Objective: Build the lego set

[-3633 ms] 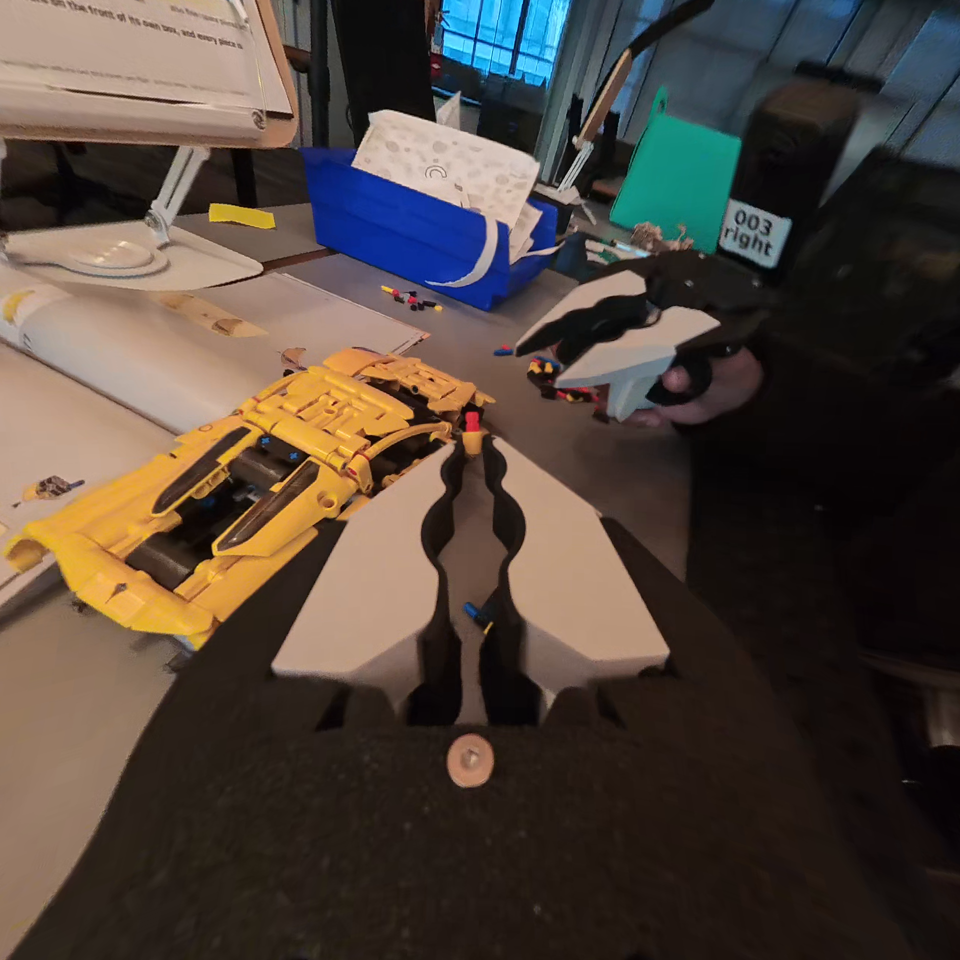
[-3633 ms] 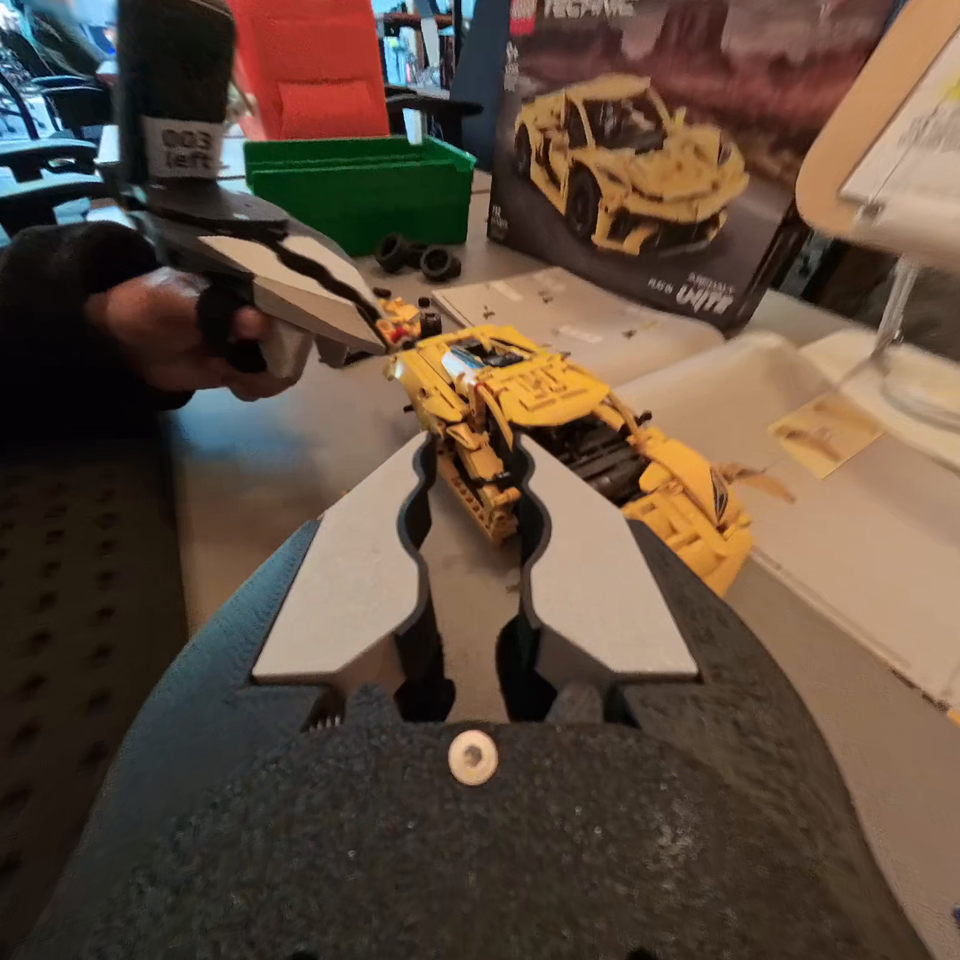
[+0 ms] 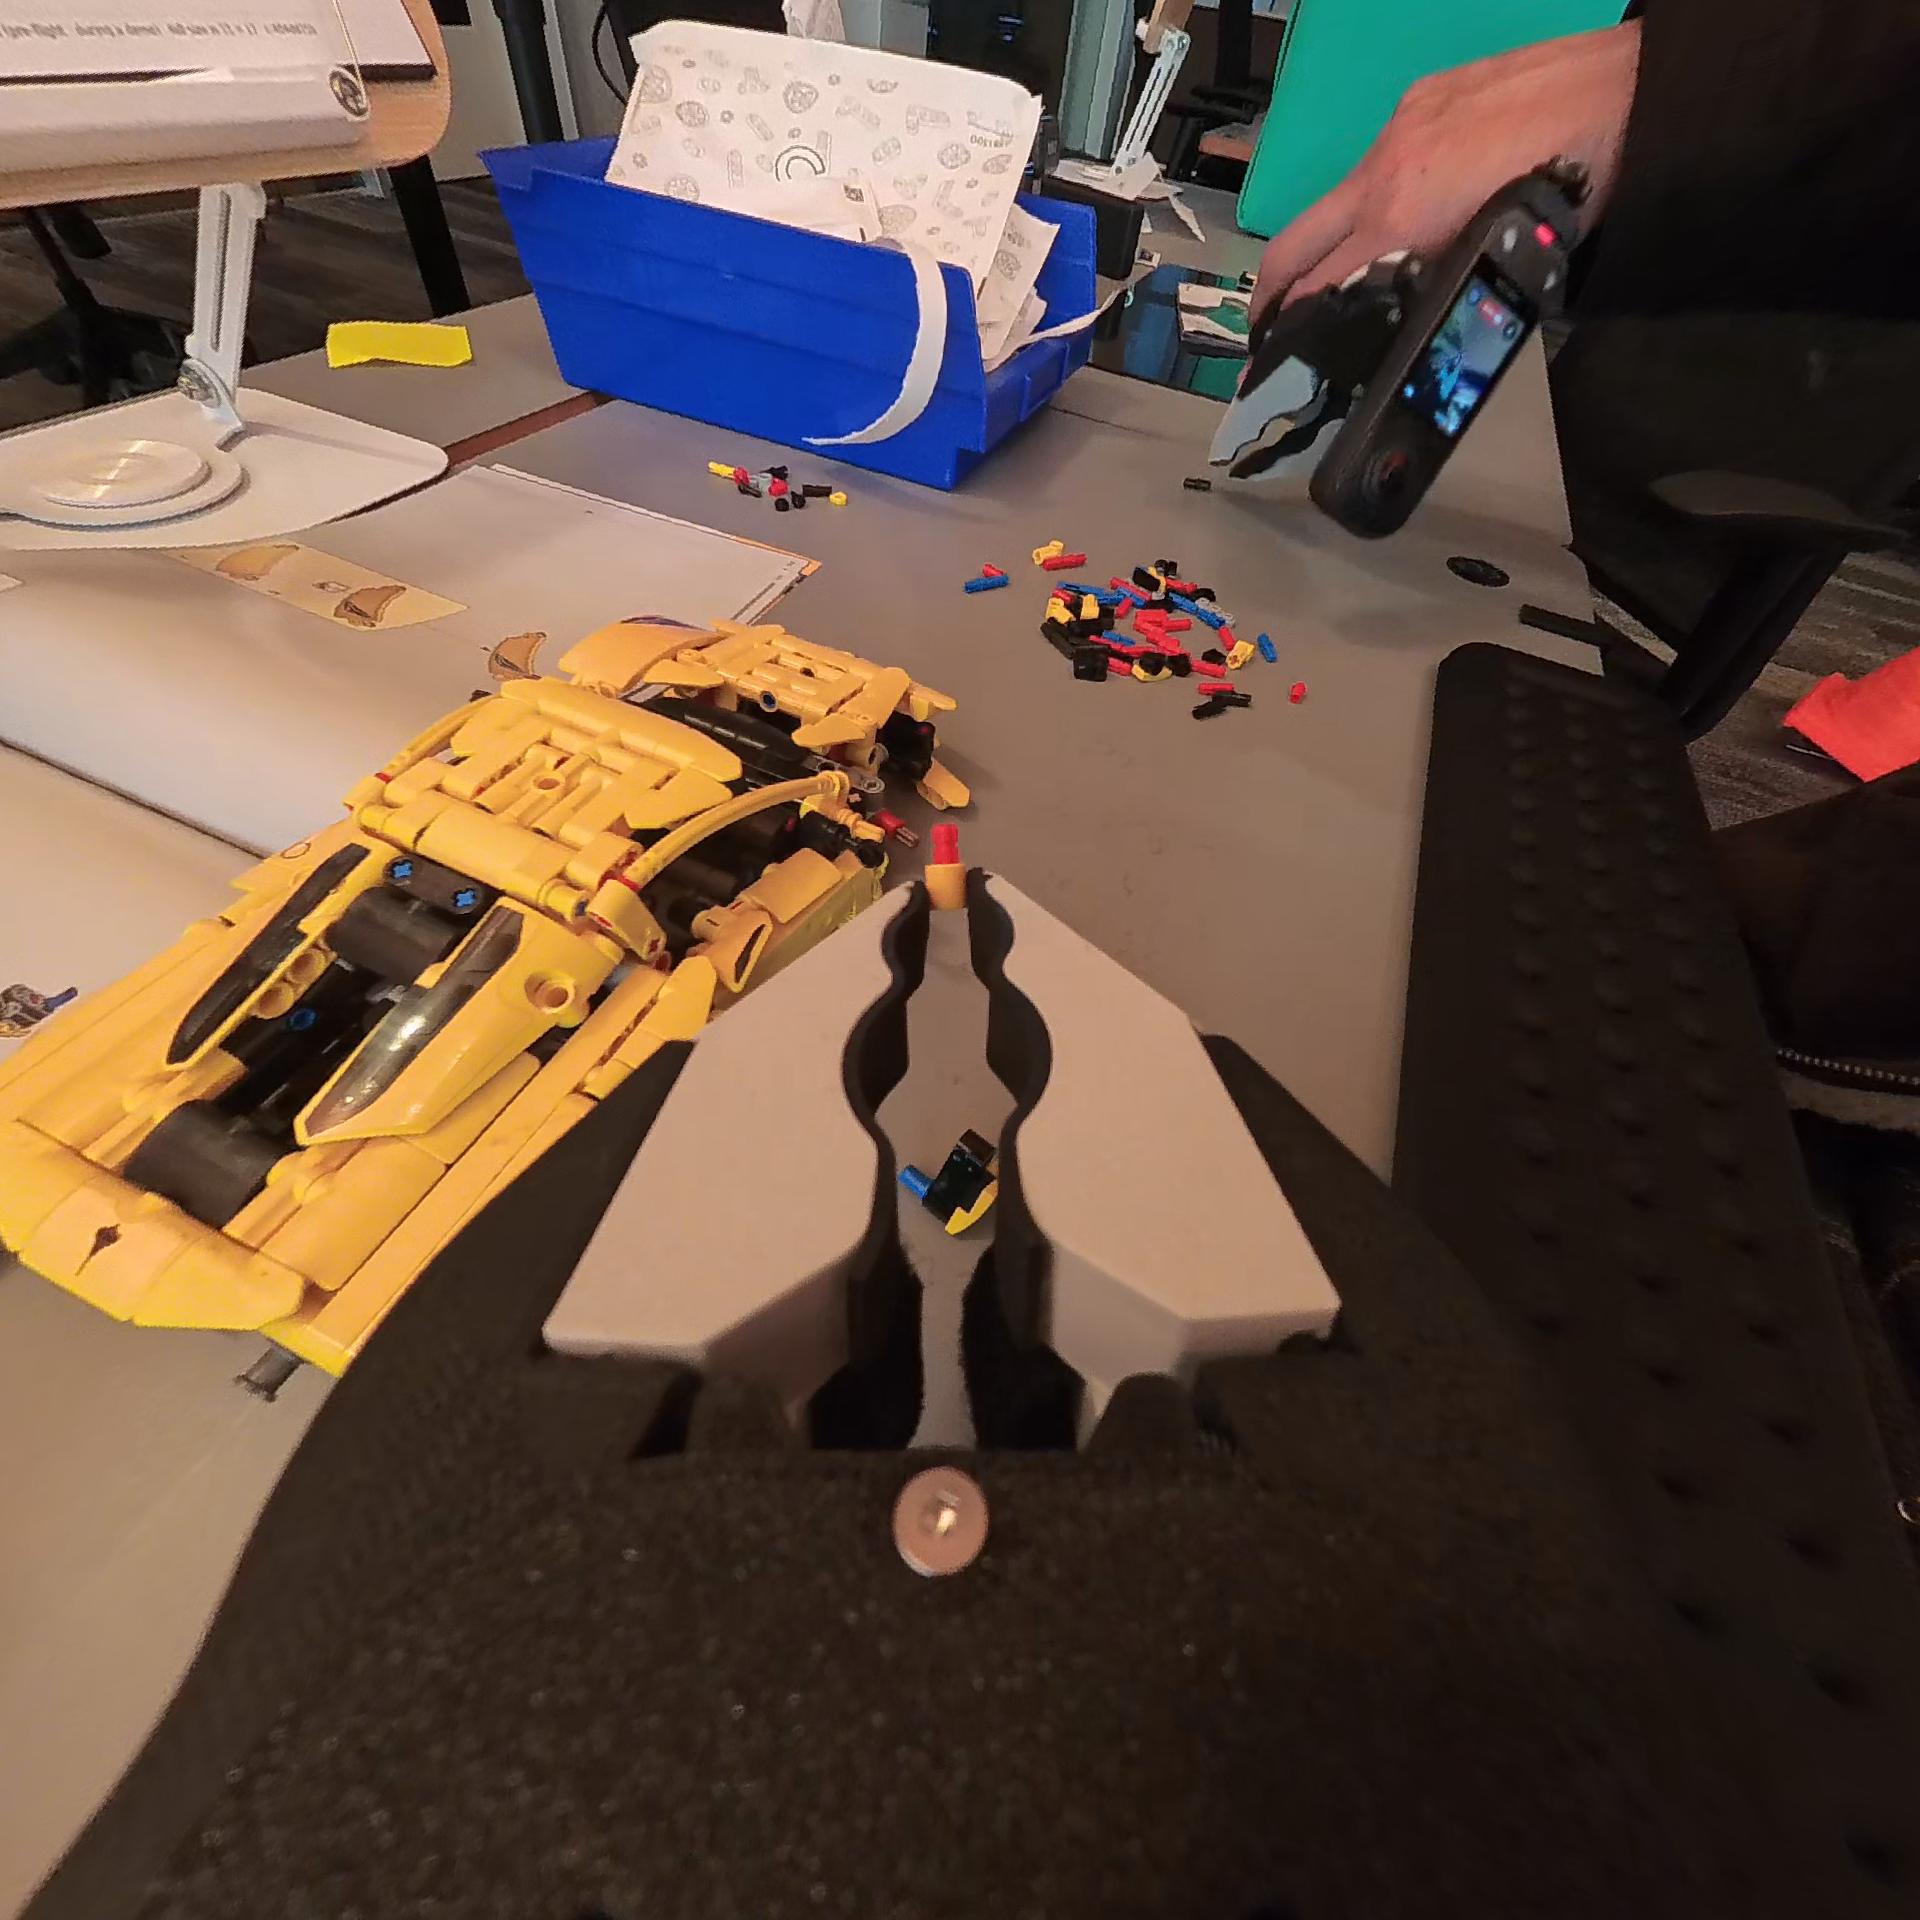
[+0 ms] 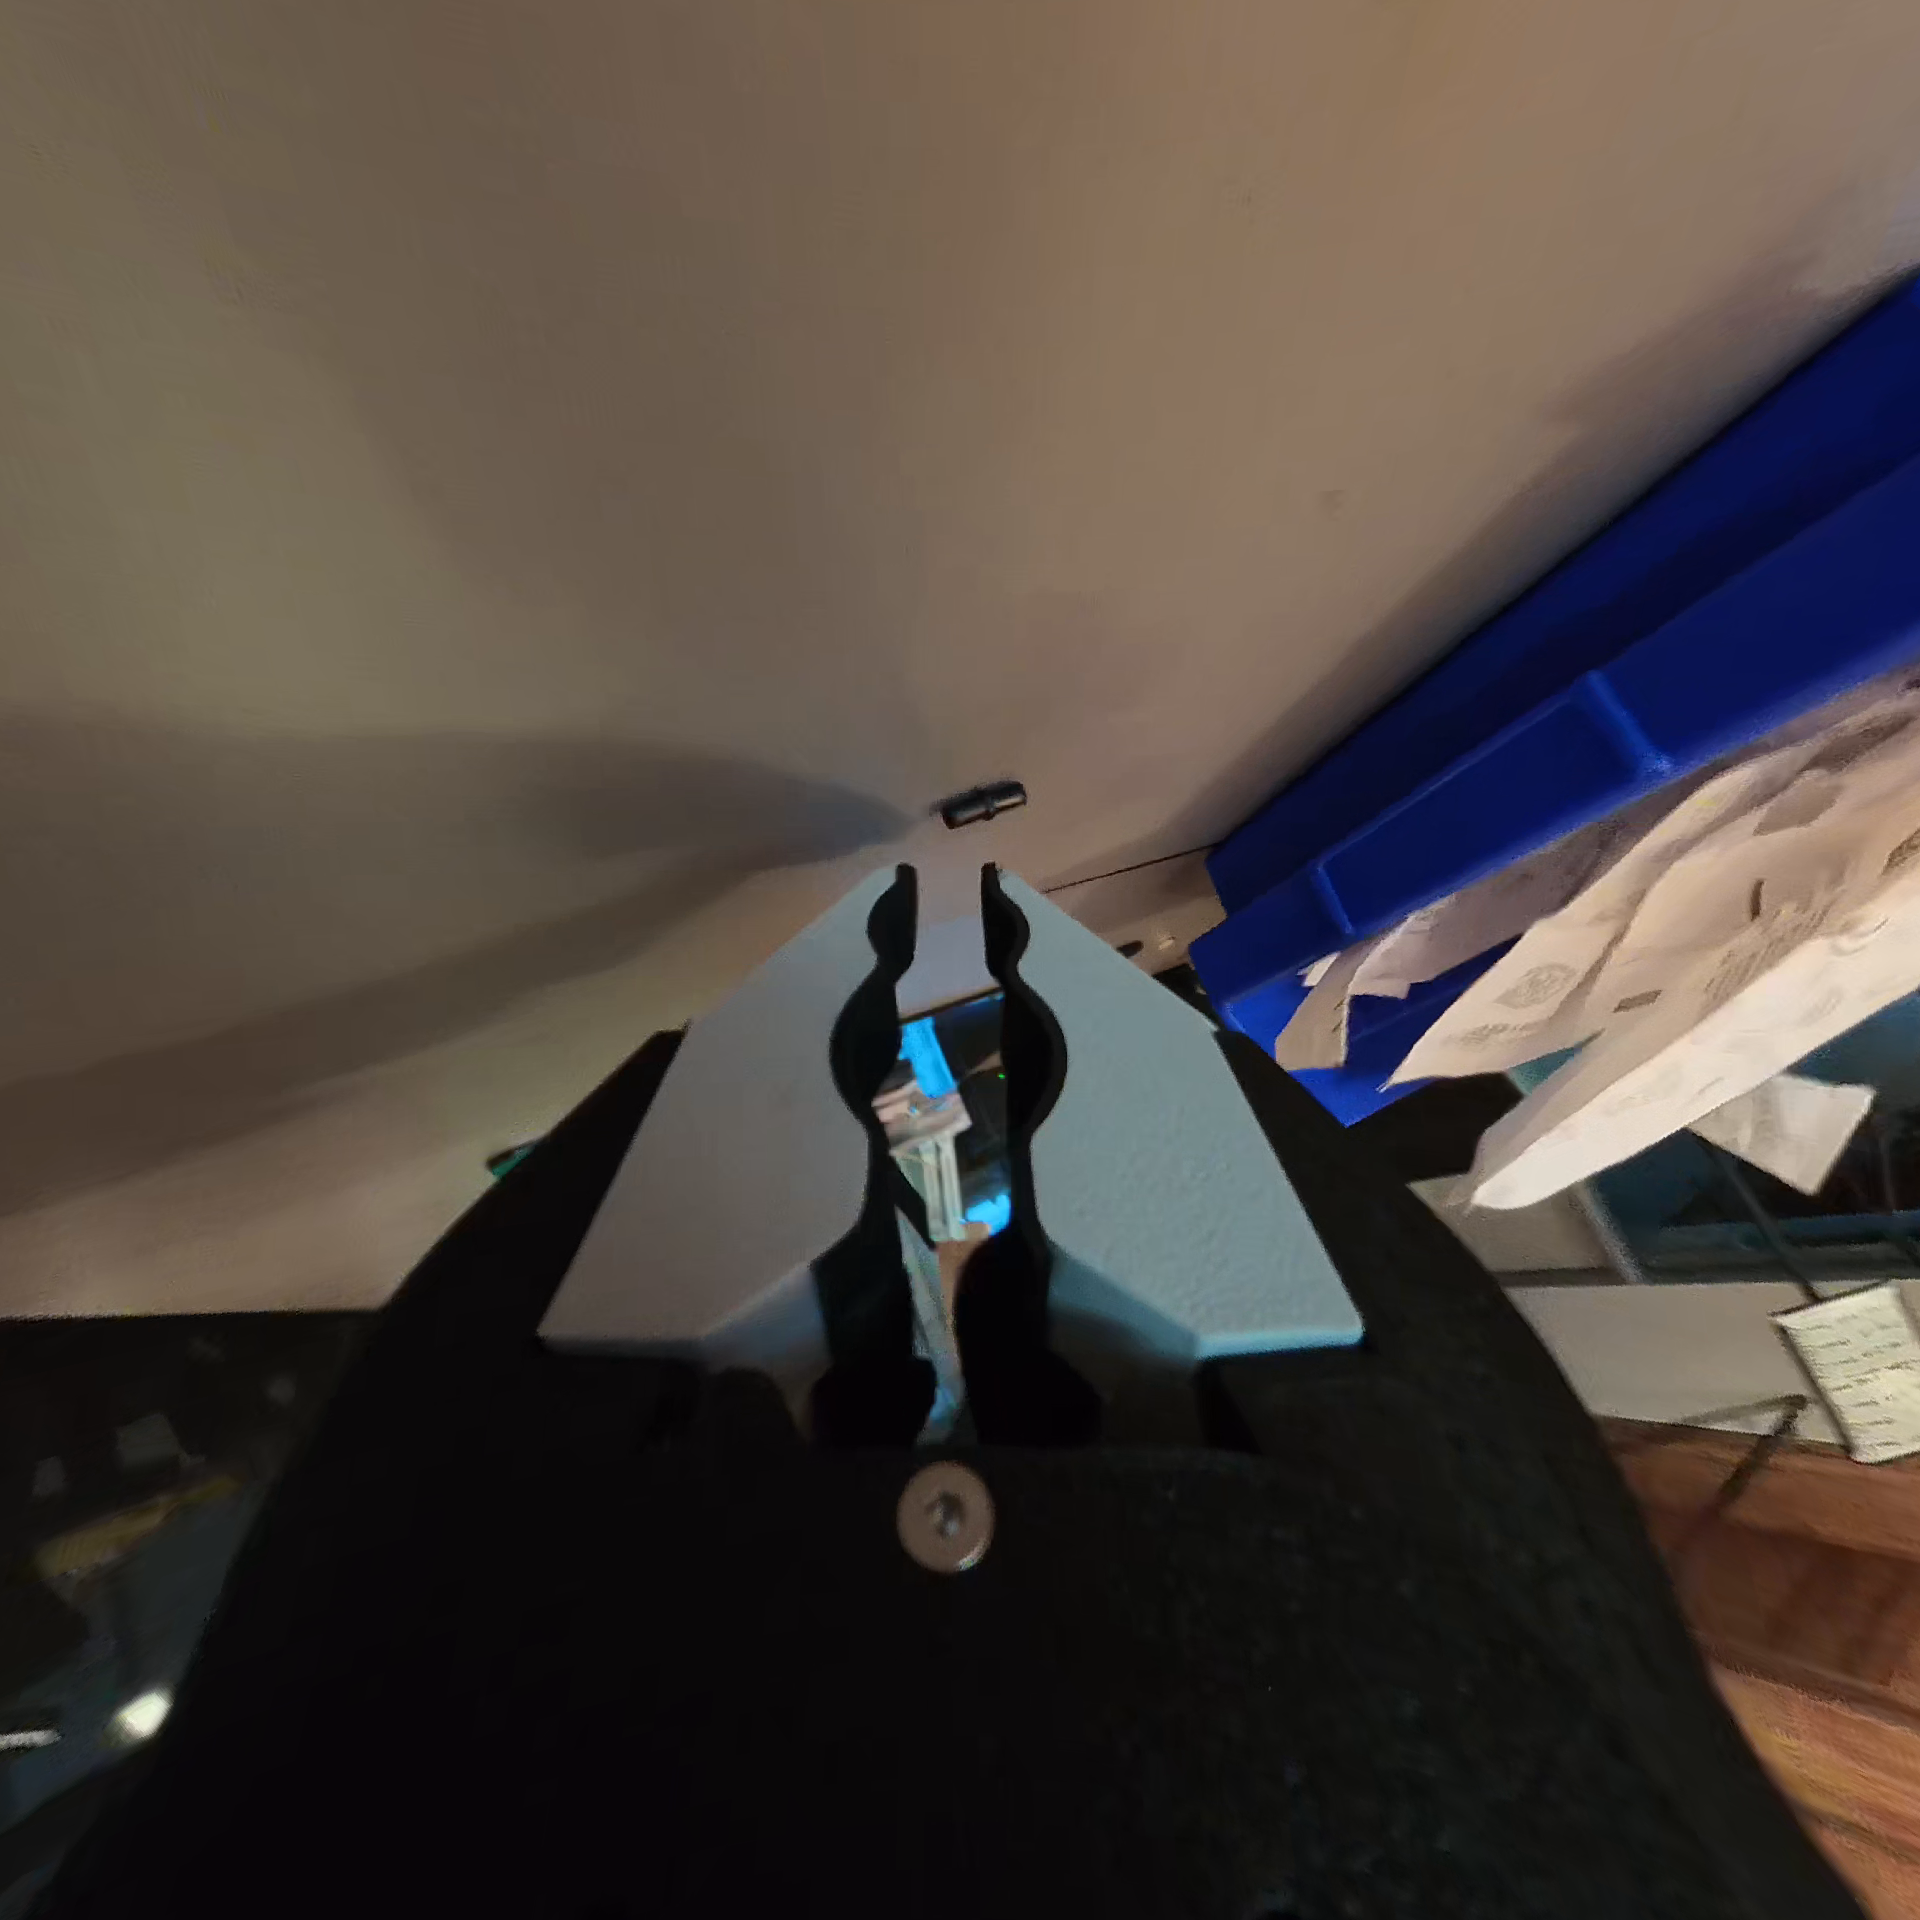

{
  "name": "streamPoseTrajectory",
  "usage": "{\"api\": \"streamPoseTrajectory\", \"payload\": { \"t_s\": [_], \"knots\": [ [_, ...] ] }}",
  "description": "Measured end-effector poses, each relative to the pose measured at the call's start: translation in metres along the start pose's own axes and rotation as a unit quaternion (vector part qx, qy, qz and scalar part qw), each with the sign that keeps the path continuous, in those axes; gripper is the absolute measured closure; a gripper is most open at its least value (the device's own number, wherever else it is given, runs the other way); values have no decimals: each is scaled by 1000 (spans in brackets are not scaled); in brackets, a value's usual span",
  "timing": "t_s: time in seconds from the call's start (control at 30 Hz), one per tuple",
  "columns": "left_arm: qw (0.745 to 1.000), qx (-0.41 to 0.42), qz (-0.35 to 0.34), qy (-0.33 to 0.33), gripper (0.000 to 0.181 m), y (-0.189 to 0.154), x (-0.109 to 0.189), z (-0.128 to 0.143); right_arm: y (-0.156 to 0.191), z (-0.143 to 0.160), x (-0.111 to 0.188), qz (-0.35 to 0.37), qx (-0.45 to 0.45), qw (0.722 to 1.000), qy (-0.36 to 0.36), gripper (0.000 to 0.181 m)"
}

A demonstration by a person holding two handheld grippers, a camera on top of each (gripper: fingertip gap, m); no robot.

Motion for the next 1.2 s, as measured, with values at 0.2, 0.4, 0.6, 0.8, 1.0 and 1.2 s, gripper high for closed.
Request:
{"api": "streamPoseTrajectory", "payload": {
  "t_s": [0.2,0.4,0.6,0.8,1.0,1.2],
  "knots": [
    [1000,0,1,-3,175,-1,1,-1,-12,36,-11,-104,-322,923,-183,166],
    [1000,1,2,-4,175,-2,1,-1,18,55,-29,-147,-623,686,-346,162],
    [1000,0,4,0,174,-3,-1,0,38,35,-26,-109,-696,598,-381,161],
    [1000,0,3,1,174,-3,-1,0,32,29,-31,-84,-701,618,-345,167],
    [1000,-1,4,2,174,-4,-2,0,27,26,-33,-76,-697,629,-337,177],
    [1000,-3,24,-8,174,-7,-1,-2,6,5,9,-94,-634,621,-450,179]
  ]
}}
Point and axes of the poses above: each gripper's, where its closed fingertips meet, x back along the fingers, z out of its underside, y = z × x across the jaws, the point moved 8 cm from there along x, back along the fingers, and after that the axes turned 3 degrees about y, right-handed, at the moved point
